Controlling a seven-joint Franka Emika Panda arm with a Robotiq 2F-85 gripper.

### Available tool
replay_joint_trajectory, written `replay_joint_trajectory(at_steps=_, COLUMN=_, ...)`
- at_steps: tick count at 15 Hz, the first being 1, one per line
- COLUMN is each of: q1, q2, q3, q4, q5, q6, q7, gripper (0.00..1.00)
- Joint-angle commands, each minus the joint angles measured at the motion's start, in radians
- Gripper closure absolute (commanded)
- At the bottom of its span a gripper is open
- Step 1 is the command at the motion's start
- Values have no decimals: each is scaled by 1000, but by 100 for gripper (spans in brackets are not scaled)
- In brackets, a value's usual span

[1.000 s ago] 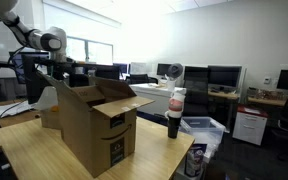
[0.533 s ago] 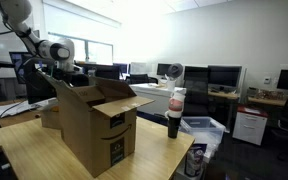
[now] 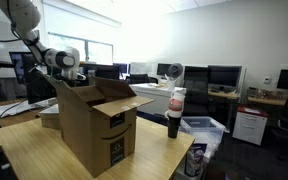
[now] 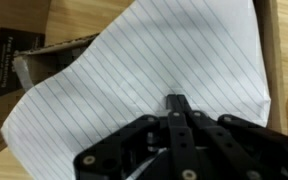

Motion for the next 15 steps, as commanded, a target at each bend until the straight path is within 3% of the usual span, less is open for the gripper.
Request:
replay_joint_trajectory(at_steps=1, q1=-1, q2=26, q3=-6, q4=-13, q5=-25, q6=-21, q7=62, gripper=97)
replay_joint_trajectory(at_steps=15, q1=37, q2=102, q3=10, q4=-26, q5=-11, q6=-45, q7=123, gripper=97)
